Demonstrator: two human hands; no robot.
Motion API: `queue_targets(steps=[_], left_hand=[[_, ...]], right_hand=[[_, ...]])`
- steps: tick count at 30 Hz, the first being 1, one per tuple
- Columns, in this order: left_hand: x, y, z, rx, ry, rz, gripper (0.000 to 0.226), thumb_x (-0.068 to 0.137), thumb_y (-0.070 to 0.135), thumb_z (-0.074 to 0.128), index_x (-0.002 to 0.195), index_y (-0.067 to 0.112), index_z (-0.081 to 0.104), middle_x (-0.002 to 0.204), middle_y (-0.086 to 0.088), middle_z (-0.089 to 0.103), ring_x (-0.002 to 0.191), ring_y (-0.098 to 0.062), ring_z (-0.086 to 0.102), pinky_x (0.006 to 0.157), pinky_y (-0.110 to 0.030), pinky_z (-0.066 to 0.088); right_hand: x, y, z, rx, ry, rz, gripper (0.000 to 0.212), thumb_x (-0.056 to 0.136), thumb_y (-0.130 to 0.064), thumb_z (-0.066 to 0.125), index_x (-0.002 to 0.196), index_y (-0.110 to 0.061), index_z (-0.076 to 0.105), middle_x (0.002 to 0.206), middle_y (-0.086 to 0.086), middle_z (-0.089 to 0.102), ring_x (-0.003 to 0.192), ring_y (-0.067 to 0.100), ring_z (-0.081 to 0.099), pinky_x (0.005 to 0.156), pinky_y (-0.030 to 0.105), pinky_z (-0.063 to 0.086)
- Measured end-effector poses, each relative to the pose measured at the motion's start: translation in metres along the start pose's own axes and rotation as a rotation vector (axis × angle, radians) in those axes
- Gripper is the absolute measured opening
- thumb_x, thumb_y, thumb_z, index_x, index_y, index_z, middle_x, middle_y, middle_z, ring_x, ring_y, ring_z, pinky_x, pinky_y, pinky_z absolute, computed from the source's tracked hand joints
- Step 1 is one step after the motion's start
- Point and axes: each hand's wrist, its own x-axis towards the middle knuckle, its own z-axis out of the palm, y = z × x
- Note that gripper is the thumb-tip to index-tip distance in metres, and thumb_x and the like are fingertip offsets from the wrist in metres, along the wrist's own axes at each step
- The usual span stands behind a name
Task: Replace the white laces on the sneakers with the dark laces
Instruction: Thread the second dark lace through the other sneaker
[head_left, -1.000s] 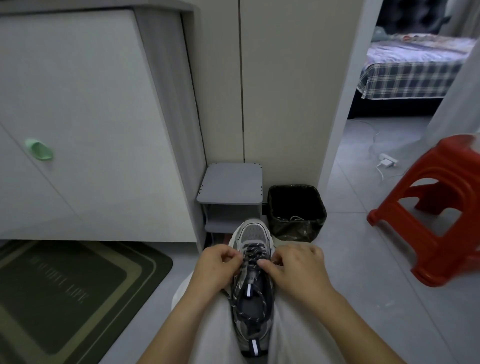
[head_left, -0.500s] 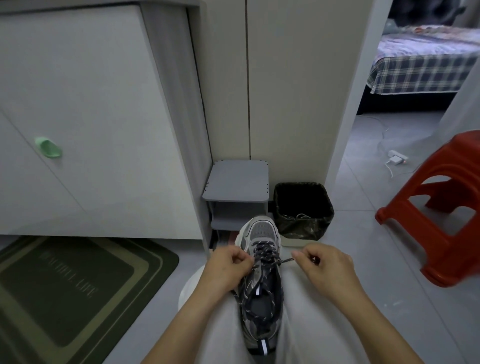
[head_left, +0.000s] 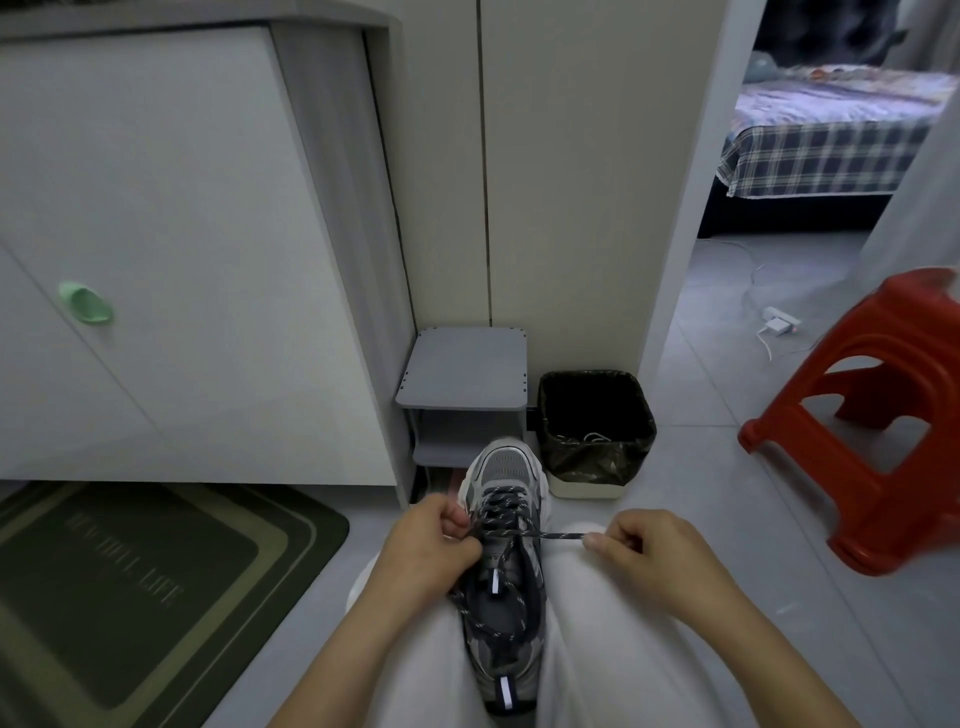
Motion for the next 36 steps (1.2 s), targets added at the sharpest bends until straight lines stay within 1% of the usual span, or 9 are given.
queue_targets(steps=[6, 11, 14, 16, 19, 21, 26, 32, 36], left_hand=[[0.0, -0.008, 0.006, -0.04, 0.075, 0.02, 0.018, 0.073, 0.01, 0.065, 0.075, 0.024, 0.053, 0.075, 0.002, 0.065, 0.063, -0.013, 0.059, 0.062, -0.025, 0.047], [-0.003, -0.008, 0.005, -0.119, 0.128, 0.0, 0.022, 0.076, -0.002, 0.058, 0.073, 0.019, 0.05, 0.053, 0.007, 0.054, 0.048, -0.011, 0.047, 0.056, -0.027, 0.042], [-0.007, -0.001, 0.007, -0.018, 0.055, 0.069, 0.027, 0.08, 0.003, 0.056, 0.07, 0.028, 0.053, 0.068, 0.007, 0.058, 0.058, -0.012, 0.053, 0.061, -0.027, 0.045], [-0.013, 0.005, 0.011, 0.147, 0.003, 0.153, 0.03, 0.083, 0.007, 0.054, 0.073, 0.035, 0.059, 0.085, 0.012, 0.056, 0.08, -0.009, 0.058, 0.073, -0.021, 0.044], [-0.022, 0.01, 0.021, 0.3, 0.015, 0.253, 0.021, 0.086, 0.019, 0.055, 0.098, 0.029, 0.07, 0.123, 0.009, 0.047, 0.124, -0.01, 0.042, 0.099, -0.016, 0.028], [-0.027, 0.011, 0.027, 0.302, 0.034, 0.255, 0.021, 0.088, 0.032, 0.056, 0.105, 0.029, 0.068, 0.14, 0.005, 0.037, 0.134, -0.011, 0.028, 0.104, -0.018, 0.022], [-0.033, 0.015, 0.035, 0.234, 0.081, 0.251, 0.015, 0.086, 0.037, 0.059, 0.097, 0.029, 0.064, 0.143, 0.005, 0.033, 0.137, -0.011, 0.021, 0.104, -0.02, 0.023], [-0.031, 0.012, 0.04, 0.228, 0.079, 0.299, 0.026, 0.089, 0.028, 0.053, 0.112, 0.03, 0.064, 0.149, 0.003, 0.026, 0.139, -0.013, 0.015, 0.108, -0.02, 0.018], [-0.029, 0.013, 0.041, 0.222, 0.081, 0.301, 0.025, 0.088, 0.029, 0.057, 0.112, 0.03, 0.064, 0.149, 0.002, 0.028, 0.139, -0.014, 0.016, 0.107, -0.018, 0.016]], right_hand=[[-0.002, 0.016, -0.007, -0.069, -0.006, 0.041, 0.034, 0.088, -0.038, 0.058, 0.059, -0.022, 0.052, 0.058, -0.005, 0.054, 0.061, 0.01, 0.052, 0.062, 0.031, 0.045], [-0.003, 0.022, -0.01, -0.123, 0.01, 0.092, 0.037, 0.087, -0.045, 0.057, 0.057, -0.025, 0.051, 0.056, -0.007, 0.052, 0.057, 0.007, 0.049, 0.053, 0.025, 0.036], [-0.004, 0.029, -0.014, -0.174, -0.084, 0.128, 0.025, 0.088, -0.041, 0.058, 0.066, -0.03, 0.057, 0.076, -0.009, 0.055, 0.072, 0.007, 0.052, 0.063, 0.024, 0.041], [-0.005, 0.029, -0.017, -0.163, -0.111, 0.145, 0.016, 0.089, -0.037, 0.058, 0.074, -0.032, 0.061, 0.085, -0.005, 0.054, 0.075, 0.007, 0.052, 0.065, 0.021, 0.042], [-0.003, 0.016, -0.017, 0.149, -0.053, 0.158, 0.024, 0.091, -0.028, 0.058, 0.07, -0.019, 0.065, 0.055, -0.008, 0.051, 0.046, 0.003, 0.043, 0.049, 0.017, 0.035], [-0.001, 0.001, -0.014, 0.43, -0.048, 0.182, 0.025, 0.092, -0.019, 0.057, 0.069, -0.011, 0.065, 0.048, -0.008, 0.049, 0.039, 0.003, 0.039, 0.045, 0.015, 0.034], [0.002, -0.027, 0.005, 0.678, -0.071, 0.134, 0.013, 0.085, -0.002, 0.064, 0.074, -0.004, 0.057, 0.059, 0.01, 0.059, 0.041, 0.006, 0.05, 0.044, 0.013, 0.039], [0.009, -0.024, 0.018, 0.524, -0.03, 0.153, 0.013, 0.08, -0.008, 0.071, 0.078, -0.021, 0.07, 0.064, -0.001, 0.064, 0.055, 0.004, 0.057, 0.065, 0.024, 0.052], [0.01, -0.025, 0.021, 0.357, -0.028, 0.094, 0.018, 0.073, -0.018, 0.078, 0.065, -0.026, 0.064, 0.061, -0.009, 0.061, 0.052, -0.005, 0.052, 0.055, 0.009, 0.04]])
